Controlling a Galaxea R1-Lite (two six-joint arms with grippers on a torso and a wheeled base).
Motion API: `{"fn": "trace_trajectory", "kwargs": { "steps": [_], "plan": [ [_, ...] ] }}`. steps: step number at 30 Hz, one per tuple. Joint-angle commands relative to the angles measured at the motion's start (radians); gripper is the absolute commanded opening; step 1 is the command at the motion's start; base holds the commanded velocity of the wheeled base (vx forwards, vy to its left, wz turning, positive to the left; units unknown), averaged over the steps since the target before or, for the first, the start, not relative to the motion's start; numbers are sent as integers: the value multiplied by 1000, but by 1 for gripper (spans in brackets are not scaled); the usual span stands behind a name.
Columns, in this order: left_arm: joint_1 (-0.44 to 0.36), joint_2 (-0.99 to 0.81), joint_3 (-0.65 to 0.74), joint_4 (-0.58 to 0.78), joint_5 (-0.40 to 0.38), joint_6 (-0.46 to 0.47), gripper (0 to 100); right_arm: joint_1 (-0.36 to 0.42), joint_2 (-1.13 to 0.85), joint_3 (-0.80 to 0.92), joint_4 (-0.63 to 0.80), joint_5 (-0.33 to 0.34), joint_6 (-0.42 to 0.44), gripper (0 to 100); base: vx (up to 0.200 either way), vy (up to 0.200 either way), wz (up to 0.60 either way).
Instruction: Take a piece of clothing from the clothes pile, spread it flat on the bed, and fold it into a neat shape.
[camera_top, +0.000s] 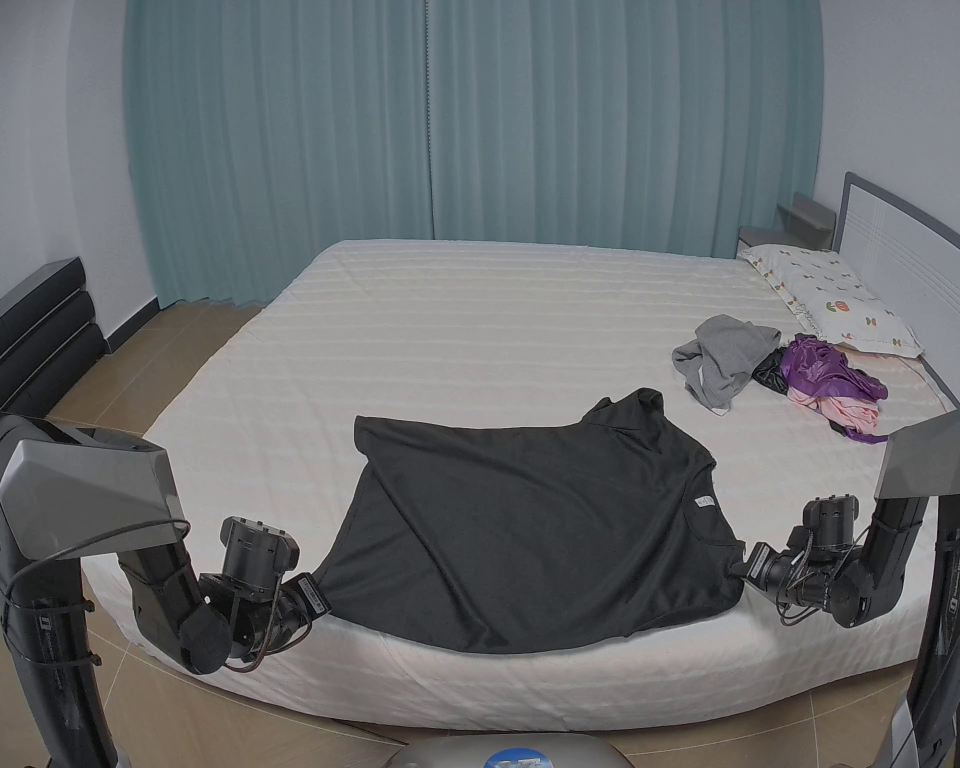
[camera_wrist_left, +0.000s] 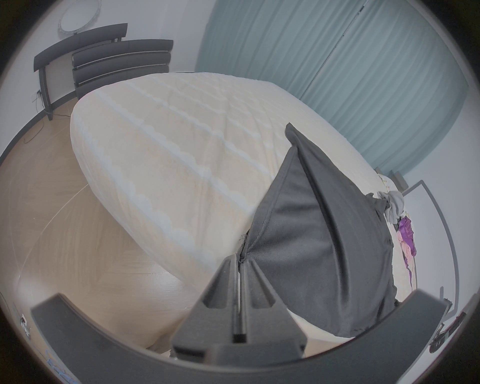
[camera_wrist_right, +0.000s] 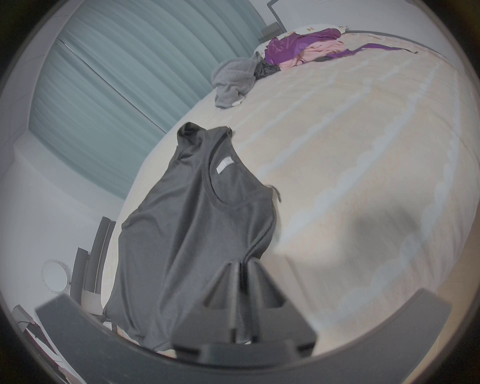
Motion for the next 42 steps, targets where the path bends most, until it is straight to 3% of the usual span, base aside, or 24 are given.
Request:
{"fn": "trace_trajectory", "kwargs": {
  "steps": [1,10,21,32,33,42],
  "plan": [
    [23,-9,-8,-2,1,1,0,-5,-21,-31,3,1,1,0,0,0,0],
    [42,-17,-31,-8,3,0,0,-5,-13,-152,20,1,12,0,0,0,0],
    [76,32,-62,-118,3,-8,0,8,47,-454,243,-11,61,0,0,0,0],
    [85,51,-83,-118,1,-33,0,31,165,-665,309,-52,62,0,0,0,0],
    [85,52,-83,-118,1,-33,0,34,186,-677,311,-60,59,100,0,0,0],
    [83,52,-80,-118,-1,-34,0,29,154,-648,288,-49,74,100,0,0,0]
  ]
}}
